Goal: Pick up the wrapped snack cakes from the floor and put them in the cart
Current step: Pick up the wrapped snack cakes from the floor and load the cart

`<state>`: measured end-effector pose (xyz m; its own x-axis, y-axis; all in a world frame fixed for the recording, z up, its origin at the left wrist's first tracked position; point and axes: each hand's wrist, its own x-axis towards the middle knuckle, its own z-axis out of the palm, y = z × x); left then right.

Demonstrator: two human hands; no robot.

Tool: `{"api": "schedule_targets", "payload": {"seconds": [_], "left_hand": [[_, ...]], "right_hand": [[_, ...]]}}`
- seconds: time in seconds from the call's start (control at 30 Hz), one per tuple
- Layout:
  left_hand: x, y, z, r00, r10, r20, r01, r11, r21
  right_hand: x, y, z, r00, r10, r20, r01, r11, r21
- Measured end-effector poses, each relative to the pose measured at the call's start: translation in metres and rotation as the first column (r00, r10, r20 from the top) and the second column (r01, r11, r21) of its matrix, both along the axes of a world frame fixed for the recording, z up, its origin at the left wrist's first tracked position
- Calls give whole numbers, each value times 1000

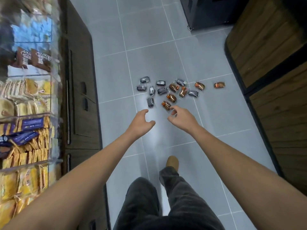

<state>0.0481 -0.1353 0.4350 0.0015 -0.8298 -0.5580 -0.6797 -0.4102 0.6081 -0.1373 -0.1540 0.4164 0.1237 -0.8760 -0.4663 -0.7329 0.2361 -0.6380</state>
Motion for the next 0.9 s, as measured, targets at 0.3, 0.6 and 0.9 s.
{"api": "schedule_targets", "payload": {"seconds": [0.3, 0.6, 0.9], "left_hand": [[16, -130, -48, 1000, -25, -4, 25, 996, 88], [40, -265, -160, 997, -71, -10, 72, 983, 168], [34, -310, -353, 994, 12, -104, 13, 970, 243]], "right_hand": [[19, -116, -42, 998, -53, -21, 54, 996, 70], [63, -223, -146, 959, -280, -37, 282, 948, 148], [70, -264, -329, 936, -339, -94, 349, 926, 140]]}}
